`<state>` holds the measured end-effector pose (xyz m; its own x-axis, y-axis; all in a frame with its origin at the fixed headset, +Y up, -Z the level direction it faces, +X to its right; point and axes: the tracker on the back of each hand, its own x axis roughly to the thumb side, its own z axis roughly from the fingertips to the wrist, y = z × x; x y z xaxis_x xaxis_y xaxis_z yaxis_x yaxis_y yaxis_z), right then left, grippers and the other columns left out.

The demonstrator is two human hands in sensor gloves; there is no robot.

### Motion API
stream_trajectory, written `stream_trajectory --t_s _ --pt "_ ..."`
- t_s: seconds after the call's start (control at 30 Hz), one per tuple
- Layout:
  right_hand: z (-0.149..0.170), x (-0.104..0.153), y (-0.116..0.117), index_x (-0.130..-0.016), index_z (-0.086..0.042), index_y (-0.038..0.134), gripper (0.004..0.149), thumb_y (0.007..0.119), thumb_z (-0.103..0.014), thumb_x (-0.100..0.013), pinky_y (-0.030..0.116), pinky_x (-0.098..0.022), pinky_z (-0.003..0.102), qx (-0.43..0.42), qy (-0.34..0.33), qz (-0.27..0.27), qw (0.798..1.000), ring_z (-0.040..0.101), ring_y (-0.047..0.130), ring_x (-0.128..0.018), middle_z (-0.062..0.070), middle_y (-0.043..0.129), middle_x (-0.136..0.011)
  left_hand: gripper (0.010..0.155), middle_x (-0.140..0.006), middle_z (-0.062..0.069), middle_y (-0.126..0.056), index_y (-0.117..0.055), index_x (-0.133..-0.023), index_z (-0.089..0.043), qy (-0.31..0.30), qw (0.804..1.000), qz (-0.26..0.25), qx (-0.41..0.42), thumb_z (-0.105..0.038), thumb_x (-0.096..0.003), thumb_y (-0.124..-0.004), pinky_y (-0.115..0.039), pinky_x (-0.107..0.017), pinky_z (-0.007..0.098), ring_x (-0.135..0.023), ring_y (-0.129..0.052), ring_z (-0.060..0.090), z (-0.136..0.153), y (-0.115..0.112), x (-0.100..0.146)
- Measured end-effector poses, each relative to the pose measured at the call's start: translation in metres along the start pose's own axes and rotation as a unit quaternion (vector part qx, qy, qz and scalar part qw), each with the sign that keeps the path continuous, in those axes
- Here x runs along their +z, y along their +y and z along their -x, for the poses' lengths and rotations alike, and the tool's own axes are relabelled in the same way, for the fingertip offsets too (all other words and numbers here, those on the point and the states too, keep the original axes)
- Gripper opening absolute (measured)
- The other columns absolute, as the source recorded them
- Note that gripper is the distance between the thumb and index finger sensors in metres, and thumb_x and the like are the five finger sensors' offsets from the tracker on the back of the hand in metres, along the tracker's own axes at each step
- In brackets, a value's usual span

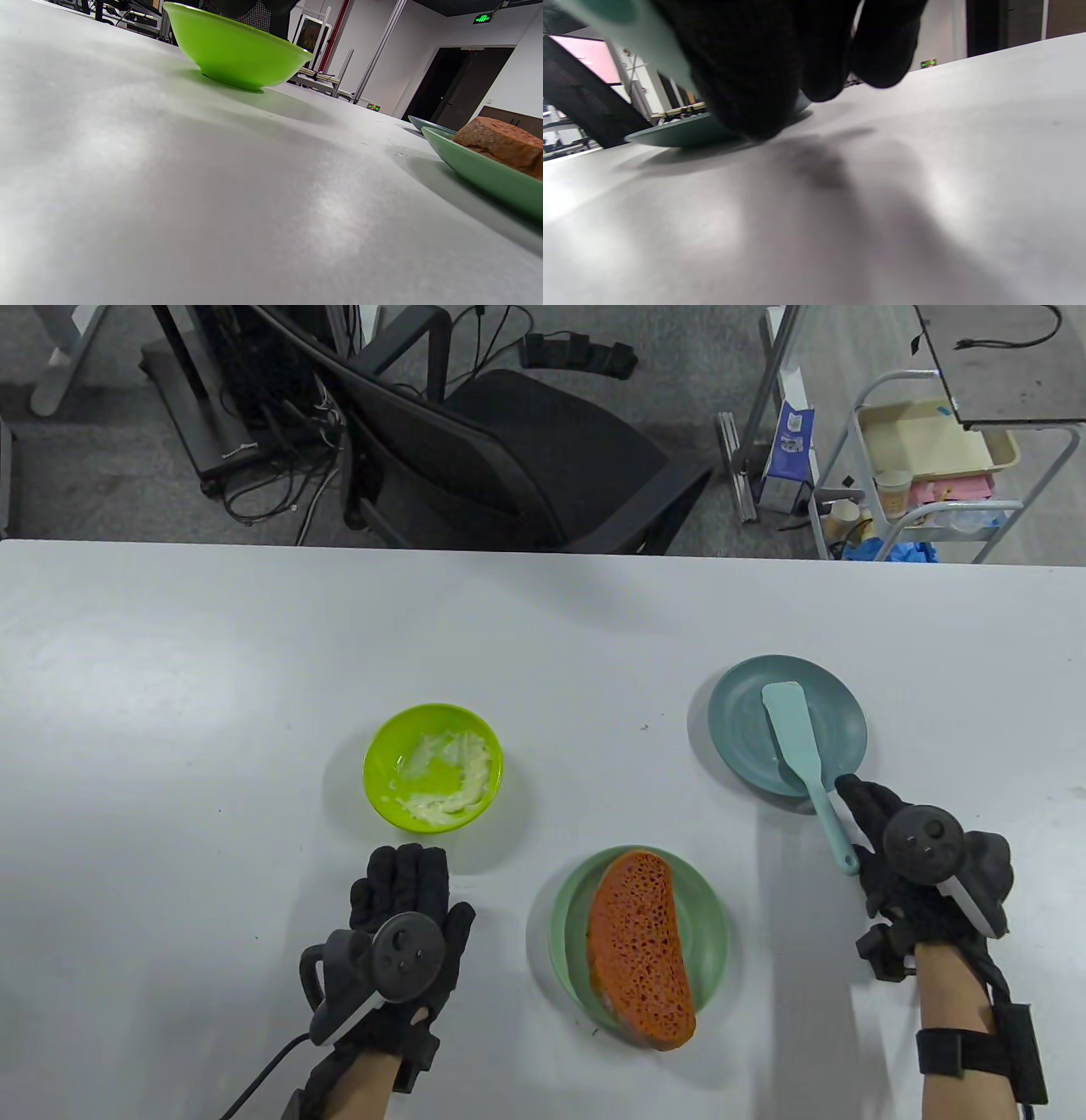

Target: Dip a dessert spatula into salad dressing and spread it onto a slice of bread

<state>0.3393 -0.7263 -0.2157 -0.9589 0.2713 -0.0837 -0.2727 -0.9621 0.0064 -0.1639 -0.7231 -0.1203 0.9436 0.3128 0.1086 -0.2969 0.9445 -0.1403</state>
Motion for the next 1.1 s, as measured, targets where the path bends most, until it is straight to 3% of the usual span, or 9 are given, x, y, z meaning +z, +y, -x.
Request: stream_trajectory --t_s 0.17,0.53,0.73,0.83,1.1 --pt "-0.013 -0.002 0.006 -0.097 -0.051 0.058 0.074 0.095 -0.022 -0.04 0.063 -0.08 0.046 0.018 -0.029 -0.031 0.999 0.021 0.072 -0.094 -0.009 0.048 -0.113 0.07 -0.119 0.019 -0.036 -0.037 -0.115 -0.011 0.0 1.0 0.004 0.0 -0.05 -0.0582 -0.05 -0.03 -0.073 0.062 -0.108 -0.026 0.047 -0.001 0.0 0.0" --pt "-0.042 -0.014 0.014 -0.089 -0.049 0.07 0.055 0.09 -0.024 -0.044 0.061 -0.083 0.045 0.005 -0.061 -0.071 0.996 0.019 0.067 -0.1 -0.011 0.044 -0.114 0.07 -0.119 0.019 -0.036 -0.037 -0.115 -0.011 -0.005 1.0 0.011 0.007 -0.05 -0.0582 -0.05 -0.03 -0.073 0.062 -0.108 -0.026 0.047 -0.002 -0.001 0.0" --pt "-0.043 -0.017 0.014 -0.08 -0.044 0.077 0.04 0.086 -0.025 -0.046 0.065 -0.082 0.045 -0.057 -0.057 -0.045 0.996 0.027 0.072 -0.097 -0.01 0.049 -0.112 0.071 -0.119 0.019 -0.036 -0.037 -0.115 -0.011 -0.006 1.0 0.011 0.007 -0.051 -0.0582 -0.05 -0.031 -0.073 0.062 -0.108 -0.026 0.047 -0.002 0.0 0.0" --pt "-0.041 -0.015 0.01 -0.075 -0.042 0.08 0.036 0.089 -0.029 -0.043 0.064 -0.082 0.048 -0.082 -0.053 0.001 0.995 0.03 0.073 -0.095 -0.011 0.055 -0.109 0.071 -0.119 0.018 -0.036 -0.038 -0.115 -0.011 -0.008 1.0 0.011 0.007 -0.051 -0.0582 -0.051 -0.031 -0.073 0.062 -0.108 -0.025 0.047 -0.002 0.0 0.0" --pt "-0.031 -0.003 -0.011 -0.066 -0.039 0.087 0.031 0.093 -0.042 -0.036 0.065 -0.078 0.05 -0.213 -0.052 0.092 0.971 0.032 0.075 -0.089 -0.013 0.067 -0.101 0.071 -0.119 0.018 -0.035 -0.037 -0.115 -0.011 -0.017 1.0 0.002 0.005 -0.052 -0.0581 -0.051 -0.03 -0.073 0.062 -0.108 -0.025 0.047 -0.004 0.002 0.001"
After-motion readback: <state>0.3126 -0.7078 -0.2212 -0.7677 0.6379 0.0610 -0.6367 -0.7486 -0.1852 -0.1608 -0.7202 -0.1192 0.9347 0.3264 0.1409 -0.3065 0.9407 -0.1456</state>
